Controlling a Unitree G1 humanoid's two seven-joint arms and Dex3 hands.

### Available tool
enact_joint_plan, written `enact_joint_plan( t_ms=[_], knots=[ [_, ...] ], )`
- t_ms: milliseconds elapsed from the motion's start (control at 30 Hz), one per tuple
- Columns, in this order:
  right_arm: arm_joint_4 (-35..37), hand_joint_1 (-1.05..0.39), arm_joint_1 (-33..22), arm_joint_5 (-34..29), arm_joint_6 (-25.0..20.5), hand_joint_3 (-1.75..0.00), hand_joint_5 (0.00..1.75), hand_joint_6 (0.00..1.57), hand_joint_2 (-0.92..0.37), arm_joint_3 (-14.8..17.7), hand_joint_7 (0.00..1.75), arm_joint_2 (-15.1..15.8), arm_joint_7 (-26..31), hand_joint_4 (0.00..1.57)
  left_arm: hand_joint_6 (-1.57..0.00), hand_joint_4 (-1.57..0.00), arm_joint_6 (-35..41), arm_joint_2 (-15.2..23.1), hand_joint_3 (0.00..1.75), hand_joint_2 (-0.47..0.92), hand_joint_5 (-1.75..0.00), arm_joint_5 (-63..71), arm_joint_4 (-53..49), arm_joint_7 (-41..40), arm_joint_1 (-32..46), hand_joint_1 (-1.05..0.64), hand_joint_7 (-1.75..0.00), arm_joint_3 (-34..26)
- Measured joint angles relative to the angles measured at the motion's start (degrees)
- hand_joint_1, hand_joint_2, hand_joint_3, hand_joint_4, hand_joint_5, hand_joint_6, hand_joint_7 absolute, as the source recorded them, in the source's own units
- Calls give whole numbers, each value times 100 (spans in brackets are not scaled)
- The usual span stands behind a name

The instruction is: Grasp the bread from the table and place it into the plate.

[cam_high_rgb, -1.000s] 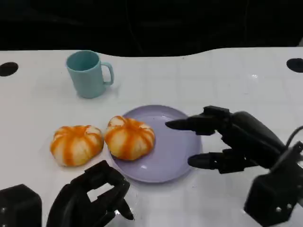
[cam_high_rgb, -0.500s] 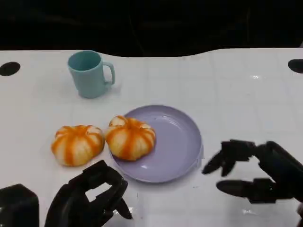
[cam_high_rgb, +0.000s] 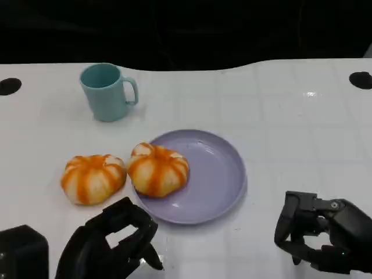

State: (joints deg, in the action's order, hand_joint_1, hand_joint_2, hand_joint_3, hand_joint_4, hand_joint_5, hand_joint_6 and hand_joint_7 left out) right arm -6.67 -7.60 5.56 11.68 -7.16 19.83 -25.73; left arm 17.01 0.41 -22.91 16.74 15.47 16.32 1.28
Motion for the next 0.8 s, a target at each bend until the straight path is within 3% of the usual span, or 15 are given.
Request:
enact_joint_plan(
  t_ms=[400, 800],
  knots=[
    [606, -41, 287, -54, 404, -30, 175, 55, -92, 4, 175, -330, 1, 79, -72, -71, -8, 79, 33, 92, -175, -1, -13, 30, -5, -55, -140, -99],
    [818, -40, 425, -192, 507, -29, 175, 57, -92, 7, 175, -427, 38, 81, -70, -71, -10, 113, 36, 92, -175, 0, -46, 107, -26, -54, -143, -138]
  ],
)
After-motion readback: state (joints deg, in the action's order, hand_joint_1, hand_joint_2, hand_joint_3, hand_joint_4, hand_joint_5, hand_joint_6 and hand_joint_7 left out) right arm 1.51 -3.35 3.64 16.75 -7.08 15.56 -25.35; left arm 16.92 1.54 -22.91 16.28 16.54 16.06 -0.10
